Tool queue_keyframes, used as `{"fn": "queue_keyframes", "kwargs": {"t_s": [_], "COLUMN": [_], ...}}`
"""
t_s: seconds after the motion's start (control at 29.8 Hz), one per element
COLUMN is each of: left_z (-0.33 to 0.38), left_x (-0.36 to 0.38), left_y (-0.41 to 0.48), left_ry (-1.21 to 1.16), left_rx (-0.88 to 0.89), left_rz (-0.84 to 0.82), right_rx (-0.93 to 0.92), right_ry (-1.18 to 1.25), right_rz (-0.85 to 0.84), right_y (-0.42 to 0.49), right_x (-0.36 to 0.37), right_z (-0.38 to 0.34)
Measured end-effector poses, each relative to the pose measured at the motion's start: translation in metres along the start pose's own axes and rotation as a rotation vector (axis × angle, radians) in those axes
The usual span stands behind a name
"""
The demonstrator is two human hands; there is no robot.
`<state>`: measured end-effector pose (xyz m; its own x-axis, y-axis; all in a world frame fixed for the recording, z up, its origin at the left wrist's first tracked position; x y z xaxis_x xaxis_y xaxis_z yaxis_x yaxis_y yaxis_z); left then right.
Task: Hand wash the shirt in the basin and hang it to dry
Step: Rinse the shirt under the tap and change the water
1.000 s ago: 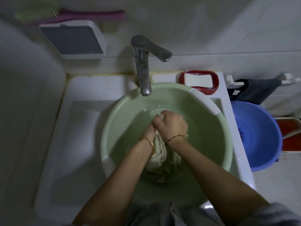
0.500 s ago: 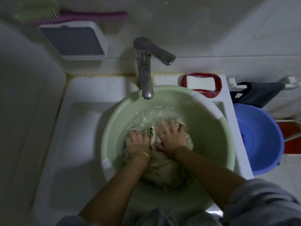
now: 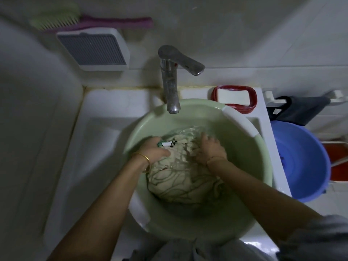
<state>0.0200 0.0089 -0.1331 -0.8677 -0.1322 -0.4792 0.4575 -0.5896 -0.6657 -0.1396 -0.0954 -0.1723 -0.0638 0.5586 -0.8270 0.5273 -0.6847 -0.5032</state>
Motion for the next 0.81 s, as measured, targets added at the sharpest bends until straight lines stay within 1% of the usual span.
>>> {"fn": "queue_keyframes", "kwargs": {"t_s": [0.07, 0.13, 0.2, 0.23, 0.3, 0.34, 0.37, 0.4, 0.44, 0.47, 0.5, 0.54, 0.57, 0.6, 0.64, 0.67, 0.7, 0.74, 0.77, 0.81], "left_z": [0.013, 0.026, 0.038, 0.043, 0.052, 0.057, 0.061, 0.062, 0.064, 0.064, 0.063, 0.059, 0.052, 0.04, 0.025, 0.01, 0.003, 0.004, 0.007, 0.011], "left_x": [-0.018, -0.032, -0.045, -0.05, -0.058, -0.06, -0.062, -0.061, -0.056, -0.05, -0.04, -0.027, -0.013, 0.001, 0.014, 0.025, 0.03, 0.031, 0.029, 0.027], "left_y": [-0.011, -0.022, -0.034, -0.038, -0.046, -0.054, -0.06, -0.065, -0.068, -0.068, -0.067, -0.064, -0.059, -0.053, -0.045, -0.04, -0.037, -0.036, -0.032, -0.028], "left_ry": [0.048, 0.083, 0.151, 0.219, 0.408, 0.533, 0.659, 0.762, 0.834, 0.872, 0.897, 0.932, 0.966, 0.999, 1.005, 0.963, 0.884, 0.816, 0.799, 0.823], "left_rx": [0.099, 0.207, 0.333, 0.39, 0.48, 0.531, 0.565, 0.575, 0.59, 0.607, 0.631, 0.645, 0.602, 0.501, 0.386, 0.272, 0.198, 0.187, 0.205, 0.238], "left_rz": [0.02, 0.009, 0.024, 0.076, 0.268, 0.417, 0.582, 0.699, 0.769, 0.801, 0.792, 0.718, 0.579, 0.423, 0.263, 0.097, 0.015, 0.031, 0.106, 0.186], "right_rx": [-0.012, -0.042, -0.033, -0.045, -0.083, -0.088, -0.097, -0.112, -0.138, -0.169, -0.202, -0.227, -0.248, -0.265, -0.263, -0.235, -0.178, -0.113, -0.062, -0.04], "right_ry": [0.102, 0.169, 0.404, 0.537, 0.794, 0.911, 0.988, 1.004, 0.958, 0.887, 0.793, 0.689, 0.575, 0.457, 0.332, 0.202, 0.079, -0.024, -0.104, -0.166], "right_rz": [-0.141, -0.207, -0.25, -0.256, -0.21, -0.153, -0.068, 0.016, 0.086, 0.145, 0.198, 0.244, 0.273, 0.267, 0.215, 0.129, 0.025, -0.063, -0.107, -0.104], "right_y": [0.001, -0.01, -0.033, -0.045, -0.067, -0.073, -0.076, -0.078, -0.077, -0.075, -0.073, -0.071, -0.067, -0.063, -0.059, -0.057, -0.056, -0.055, -0.054, -0.051], "right_x": [-0.011, -0.025, -0.042, -0.05, -0.067, -0.074, -0.08, -0.086, -0.09, -0.092, -0.092, -0.091, -0.087, -0.081, -0.073, -0.064, -0.055, -0.048, -0.045, -0.043], "right_z": [0.007, 0.014, 0.018, 0.017, 0.016, 0.016, 0.016, 0.016, 0.016, 0.014, 0.013, 0.012, 0.011, 0.009, 0.008, 0.008, 0.008, 0.01, 0.011, 0.01]}}
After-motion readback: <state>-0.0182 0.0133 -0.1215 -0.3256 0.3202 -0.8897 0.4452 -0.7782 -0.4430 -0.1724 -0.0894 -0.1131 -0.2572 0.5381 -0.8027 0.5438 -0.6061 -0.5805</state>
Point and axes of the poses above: each hand's wrist, its own y-axis towards the middle knuckle, its own x-axis out of the palm, z = x × y, the point moved 5 cm from there along y, towards the middle knuckle, and after that the axes turned 5 degrees about -x, right-handed, at the moved point
